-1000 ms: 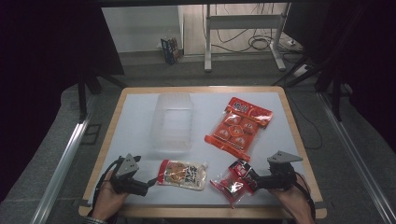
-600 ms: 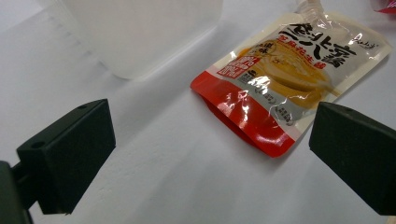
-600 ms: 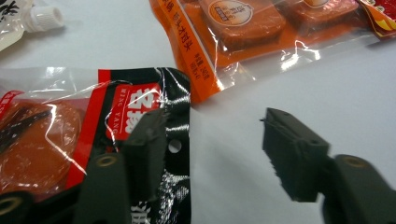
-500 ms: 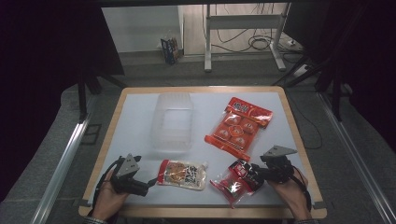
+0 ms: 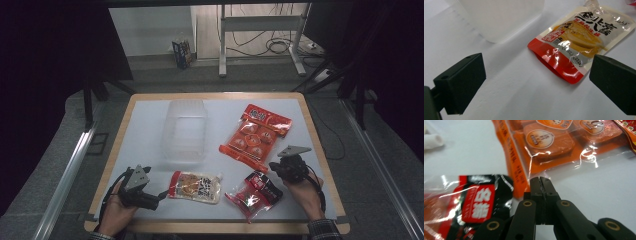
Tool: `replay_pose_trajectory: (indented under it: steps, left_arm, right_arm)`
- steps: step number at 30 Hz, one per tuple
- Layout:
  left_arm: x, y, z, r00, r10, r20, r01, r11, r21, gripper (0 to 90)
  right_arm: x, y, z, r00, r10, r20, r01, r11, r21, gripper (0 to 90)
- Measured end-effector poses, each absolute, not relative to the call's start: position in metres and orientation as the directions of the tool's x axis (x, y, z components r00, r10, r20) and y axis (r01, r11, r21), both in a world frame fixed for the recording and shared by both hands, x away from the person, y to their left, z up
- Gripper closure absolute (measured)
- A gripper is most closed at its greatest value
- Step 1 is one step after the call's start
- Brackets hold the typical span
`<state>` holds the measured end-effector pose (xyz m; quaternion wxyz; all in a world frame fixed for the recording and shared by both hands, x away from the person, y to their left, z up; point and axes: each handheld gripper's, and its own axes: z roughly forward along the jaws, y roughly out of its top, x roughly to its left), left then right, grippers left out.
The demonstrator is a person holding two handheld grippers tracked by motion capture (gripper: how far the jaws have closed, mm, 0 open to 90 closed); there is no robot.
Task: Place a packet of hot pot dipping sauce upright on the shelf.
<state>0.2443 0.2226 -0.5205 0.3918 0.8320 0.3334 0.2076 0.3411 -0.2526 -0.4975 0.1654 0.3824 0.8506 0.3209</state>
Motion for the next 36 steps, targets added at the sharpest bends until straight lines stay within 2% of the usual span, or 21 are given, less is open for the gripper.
replay_pose_trajectory:
  steps: [10, 17, 31, 36]
  left_arm:
    - [0.244, 0.223, -0.52, 0.689, 0.719, 0.09, 0.39, -0.472, 0.79, 0.7]
    - [0.245, 0.222, -0.521, 0.69, 0.718, 0.09, 0.392, -0.475, 0.788, 0.7]
    - [0.245, 0.222, -0.521, 0.693, 0.714, 0.102, 0.39, -0.489, 0.78, 0.8]
    - [0.245, 0.222, -0.521, 0.693, 0.714, 0.106, 0.389, -0.493, 0.778, 0.9]
  right_arm:
    - [0.369, -0.246, -0.515, -0.648, 0.762, -0.017, 0.58, 0.508, 0.637, 88.4]
    - [0.374, -0.244, -0.518, -0.659, 0.75, 0.049, 0.59, 0.476, 0.652, 88.5]
    - [0.378, -0.208, -0.519, -0.726, 0.684, 0.067, 0.552, 0.522, 0.651, 88.5]
    - [0.382, -0.182, -0.52, -0.757, 0.649, 0.075, 0.529, 0.543, 0.652, 88.5]
